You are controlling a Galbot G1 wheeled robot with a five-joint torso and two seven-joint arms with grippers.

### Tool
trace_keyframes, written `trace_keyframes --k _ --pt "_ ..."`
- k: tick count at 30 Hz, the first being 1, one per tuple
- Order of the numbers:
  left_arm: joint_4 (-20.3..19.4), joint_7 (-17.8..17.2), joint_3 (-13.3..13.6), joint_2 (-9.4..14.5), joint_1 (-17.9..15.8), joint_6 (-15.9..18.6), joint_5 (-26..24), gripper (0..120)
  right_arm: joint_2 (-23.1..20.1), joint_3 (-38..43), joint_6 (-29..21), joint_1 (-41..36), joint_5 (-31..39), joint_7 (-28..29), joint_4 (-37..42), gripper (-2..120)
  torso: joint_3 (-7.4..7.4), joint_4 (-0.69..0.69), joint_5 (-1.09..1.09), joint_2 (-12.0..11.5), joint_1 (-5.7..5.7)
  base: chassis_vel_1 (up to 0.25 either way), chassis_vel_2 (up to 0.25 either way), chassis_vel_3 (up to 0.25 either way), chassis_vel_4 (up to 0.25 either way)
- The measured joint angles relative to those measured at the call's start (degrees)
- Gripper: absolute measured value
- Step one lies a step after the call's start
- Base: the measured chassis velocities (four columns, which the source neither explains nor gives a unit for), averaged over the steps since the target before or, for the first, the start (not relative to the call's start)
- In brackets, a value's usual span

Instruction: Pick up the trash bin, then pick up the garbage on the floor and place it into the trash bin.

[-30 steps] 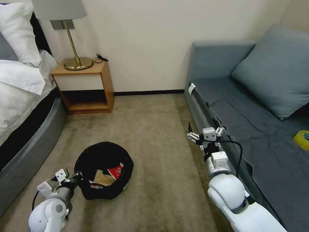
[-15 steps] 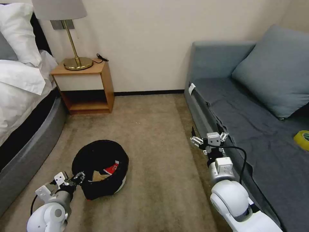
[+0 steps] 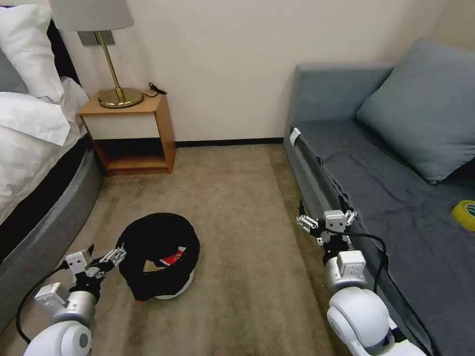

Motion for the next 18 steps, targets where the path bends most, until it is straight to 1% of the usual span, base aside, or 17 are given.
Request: trace_keyframes --k 2,3,4,5,6,7,9,10,12,13,17,18 --pt "-0.40 0.03 1.19 -0.45 0.63 -4.68 1.74 100 1.59 0.60 0.47 -1.85 -1.39 0.00 0.72 100 0.00 0.00 0.00 0.00 0.00 0.000 0.000 0.000 0.000" --pt "-0.40 0.03 1.19 -0.45 0.63 -4.68 1.74 100 1.59 0.60 0.47 -1.85 -1.39 0.00 0.72 100 0.00 0.00 0.00 0.00 0.00 0.000 0.000 0.000 0.000" --pt "-0.52 -0.02 1.48 -0.55 0.80 -5.72 2.21 100 1.77 0.69 0.51 -2.17 -1.56 0.00 0.86 100 0.00 0.00 0.00 0.00 0.00 0.000 0.000 0.000 0.000" --pt "-1.34 -0.35 2.57 -1.08 1.70 -9.20 3.86 100 2.59 1.28 0.81 -3.70 -2.43 0.04 1.51 100 0.00 -0.01 0.00 0.00 0.00 0.000 0.000 0.000 0.000" --pt "-1.34 -0.35 2.57 -1.08 1.70 -9.20 3.86 100 2.59 1.28 0.81 -3.70 -2.43 0.04 1.51 100 0.00 -0.01 0.00 0.00 0.00 0.000 0.000 0.000 0.000" --pt "-2.16 -0.66 3.27 -1.51 2.40 -10.82 4.63 100 3.08 1.94 1.16 -4.73 -3.06 0.00 1.94 100 0.00 0.00 0.00 0.00 0.00 0.000 0.000 0.000 0.000" --pt "-3.76 -1.51 4.59 -2.44 3.51 -12.74 5.24 100 3.54 3.04 1.86 -6.31 -3.78 -0.07 2.68 100 0.00 0.00 0.00 0.00 0.00 0.000 0.000 0.000 0.000" --pt "-3.76 -1.51 4.59 -2.44 3.51 -12.74 5.24 100 3.54 3.04 1.86 -6.31 -3.78 -0.07 2.68 100 0.00 0.00 0.00 0.00 0.00 0.000 0.000 0.000 0.000" --pt "-5.26 -2.12 5.67 -3.10 4.49 -13.30 5.75 100 4.24 3.94 2.65 -8.13 -4.74 -0.11 3.36 100 0.00 0.00 0.01 0.00 0.00 0.000 0.000 0.000 0.000" --pt "-5.26 -2.12 5.67 -3.10 4.49 -13.30 5.75 100 4.24 3.94 2.65 -8.13 -4.74 -0.11 3.36 100 0.00 0.00 0.01 0.00 0.00 0.000 0.000 0.000 0.000" --pt "-6.49 -2.55 8.15 -3.68 6.62 -14.68 8.40 100 6.07 4.83 4.81 -11.69 -8.45 -0.83 3.76 100 0.00 0.00 0.00 0.00 0.00 0.000 0.000 0.000 0.000" --pt "-6.49 -2.55 8.15 -3.68 6.62 -14.68 8.40 100 6.07 4.83 4.81 -11.69 -8.45 -0.83 3.76 100 0.00 0.00 0.00 0.00 0.00 0.000 0.000 0.000 0.000"
